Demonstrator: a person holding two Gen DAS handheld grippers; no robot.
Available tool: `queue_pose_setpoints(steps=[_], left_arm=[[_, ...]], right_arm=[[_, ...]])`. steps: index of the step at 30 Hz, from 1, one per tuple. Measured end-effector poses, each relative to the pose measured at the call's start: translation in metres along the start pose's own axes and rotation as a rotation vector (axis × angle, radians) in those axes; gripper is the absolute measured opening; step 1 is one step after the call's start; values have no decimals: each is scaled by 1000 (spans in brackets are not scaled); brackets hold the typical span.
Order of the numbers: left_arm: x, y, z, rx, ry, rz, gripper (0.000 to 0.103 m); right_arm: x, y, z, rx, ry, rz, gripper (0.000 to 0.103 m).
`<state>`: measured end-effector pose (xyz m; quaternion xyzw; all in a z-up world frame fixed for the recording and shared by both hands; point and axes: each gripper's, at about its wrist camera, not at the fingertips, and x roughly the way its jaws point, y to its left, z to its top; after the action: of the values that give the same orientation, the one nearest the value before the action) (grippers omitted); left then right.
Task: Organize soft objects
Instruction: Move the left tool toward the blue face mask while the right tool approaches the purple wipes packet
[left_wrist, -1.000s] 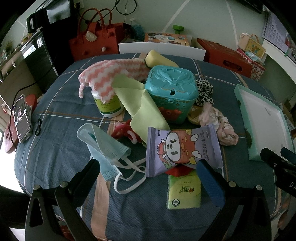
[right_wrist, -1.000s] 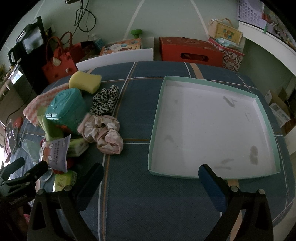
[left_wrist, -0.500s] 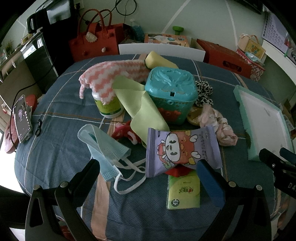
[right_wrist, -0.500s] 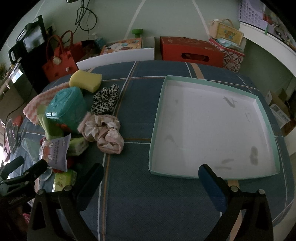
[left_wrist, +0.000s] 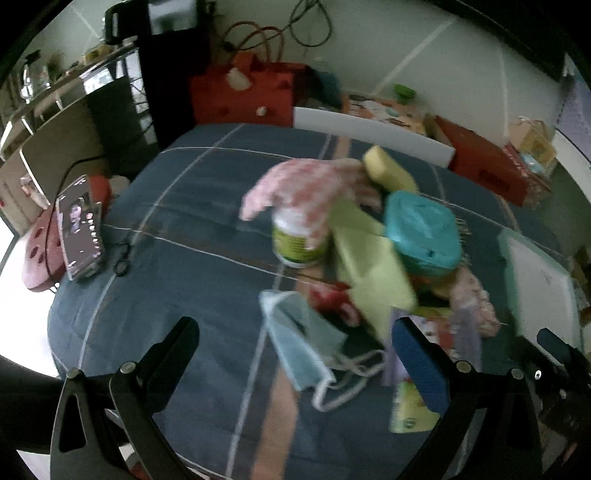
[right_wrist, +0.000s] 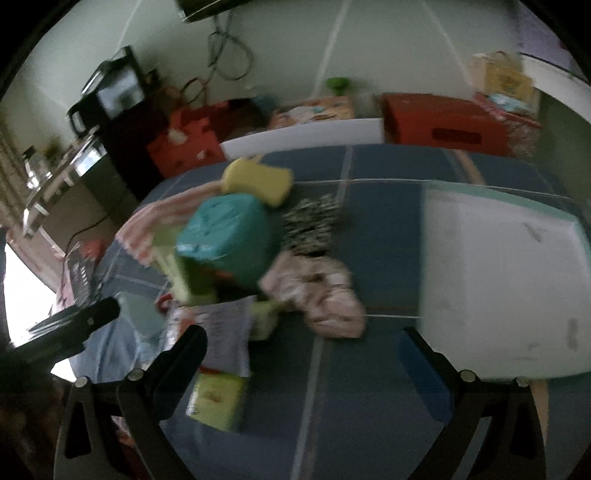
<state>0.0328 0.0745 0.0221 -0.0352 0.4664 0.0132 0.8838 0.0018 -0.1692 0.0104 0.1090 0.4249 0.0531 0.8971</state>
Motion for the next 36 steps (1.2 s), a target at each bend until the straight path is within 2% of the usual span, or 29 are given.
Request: queue_pose_setpoints(steps=[4,8,19,26,36], left_arm=[[12,13,-3,-30,52,-29,103],[24,14,-4,-21,71,0,103],[44,29,-6,-58,103,-25,103],[53,29,-7,-59,131,-42,103],[59,32,-6,-74,133,3,103]], right_arm=[[18,24,-1,-49,34,22,103],[34,40,-4,-62,69,65,103],[61,76,-12,-167,135,54,103],[73,84,-13,-197,161,31,103],[77,83,-11,-202,146,5,103]])
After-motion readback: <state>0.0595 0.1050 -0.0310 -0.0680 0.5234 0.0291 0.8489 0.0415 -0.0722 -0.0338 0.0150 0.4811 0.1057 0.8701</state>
